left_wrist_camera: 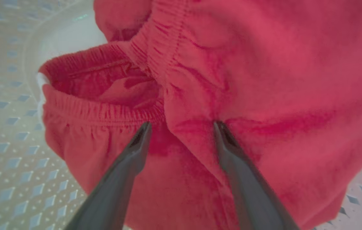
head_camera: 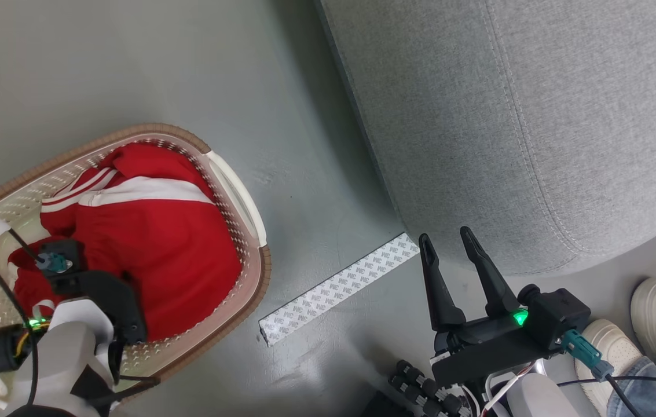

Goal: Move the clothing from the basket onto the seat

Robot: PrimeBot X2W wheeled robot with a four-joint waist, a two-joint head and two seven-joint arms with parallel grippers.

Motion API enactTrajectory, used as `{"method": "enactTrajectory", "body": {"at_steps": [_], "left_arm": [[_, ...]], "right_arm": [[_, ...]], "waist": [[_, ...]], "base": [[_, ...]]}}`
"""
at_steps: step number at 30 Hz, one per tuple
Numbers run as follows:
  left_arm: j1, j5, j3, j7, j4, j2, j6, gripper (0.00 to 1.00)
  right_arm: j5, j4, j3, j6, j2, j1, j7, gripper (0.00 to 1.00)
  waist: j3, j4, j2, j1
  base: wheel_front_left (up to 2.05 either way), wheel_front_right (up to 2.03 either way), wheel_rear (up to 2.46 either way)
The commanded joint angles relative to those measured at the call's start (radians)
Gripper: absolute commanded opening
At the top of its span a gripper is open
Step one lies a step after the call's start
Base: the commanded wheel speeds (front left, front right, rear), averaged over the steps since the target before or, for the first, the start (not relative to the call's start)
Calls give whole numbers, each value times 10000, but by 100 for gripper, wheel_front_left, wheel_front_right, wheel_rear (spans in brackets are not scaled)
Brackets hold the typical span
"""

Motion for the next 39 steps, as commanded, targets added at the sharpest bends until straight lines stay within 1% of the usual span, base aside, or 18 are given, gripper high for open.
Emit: {"method": "enactTrajectory", "body": {"at_steps": [1, 2, 4, 7, 8, 9, 10, 14, 17, 21, 23, 26, 34, 36, 37, 39], "left_arm": [[36, -234, 106, 126, 83, -59, -245, 100], [38, -377, 180, 228, 99, -146, -508, 100], [-5, -459, 182, 362, 136, -168, -796, 100], [-31, -518, 114, 445, 187, -275, -1009, 100], [-30, -512, 80, 450, 199, -294, -1062, 74], [-34, -527, 63, 349, 195, -301, -1121, 34], [-36, -580, 78, 264, 196, -309, -1152, 0], [45, -603, 21, 66, 229, -245, -1269, 0], [144, -692, 52, -145, 227, -293, -1290, 0], [340, -805, 12, -536, 243, -430, -1413, 0], [382, -837, -1, -636, 222, -481, -1437, 0], [604, -752, -209, -863, 189, -673, -1653, 0], [1273, -1262, -392, -1464, -92, -942, -2058, 0], [1531, -1674, -536, -1469, -304, -950, -2225, 0], [1851, -2064, -797, -1425, -605, -951, -2324, 0], [2112, -2424, -1114, -1404, -953, -949, -2367, 0]], "right_arm": [[-2, 33, -30, 4, 33, -29, -67, 100], [-23, 49, -41, 4, 33, -18, -69, 100], [-46, 63, -63, 4, 31, -29, -75, 100], [-15, 78, -70, 4, 31, -81, -81, 100], [22, 85, -71, 4, 31, -102, -83, 100], [57, 94, -65, 4, 31, -131, -86, 100], [92, 104, -57, 4, 31, -164, -88, 100], [214, 220, 62, 4, 33, -338, -81, 100], [220, 248, 37, 4, 25, -406, -84, 100], [17, 406, -167, 4, 23, -562, -86, 100], [-40, 467, -195, 4, 22, -561, -85, 100], [-326, 661, -449, 4, 16, -503, -86, 100], [-843, 1134, -749, 4, 10, -88, 147, 100], [-950, 1161, -766, 4, 5, 80, 291, 100], [-976, 1120, -793, 4, 3, 279, 442, 100], [-1021, 1059, -827, 4, 5, 503, 585, 100]], "waist": [[50, 34, -1, 1], [78, 46, -1, 1], [122, 68, -1, 1], [137, 74, -1, 1], [130, 68, -1, 1], [120, 61, -1, 1], [109, 52, -1, 1], [-43, 8, -1, 1], [-269, 123, -1, 1], [-1083, 600, -1, 1], [-1271, 708, -1, 1], [-2001, 1185, -1, 1], [-4398, 2508, -1, 1], [-5033, 2778, -1, 1], [-5652, 3004, -1, 1], [-6212, 3224, -1, 1]], "base": [[0, 0, 0], [0, 0, 0], [0, 0, 0], [0, 0, 0], [0, 0, 0], [0, 0, 0], [0, 0, 0], [0, 0, 0], [0, 0, 0], [0, 0, 0], [0, 0, 0], [0, 0, 0], [0, 0, 0], [0, 0, 0], [0, 0, 0], [0, 0, 0]]}}
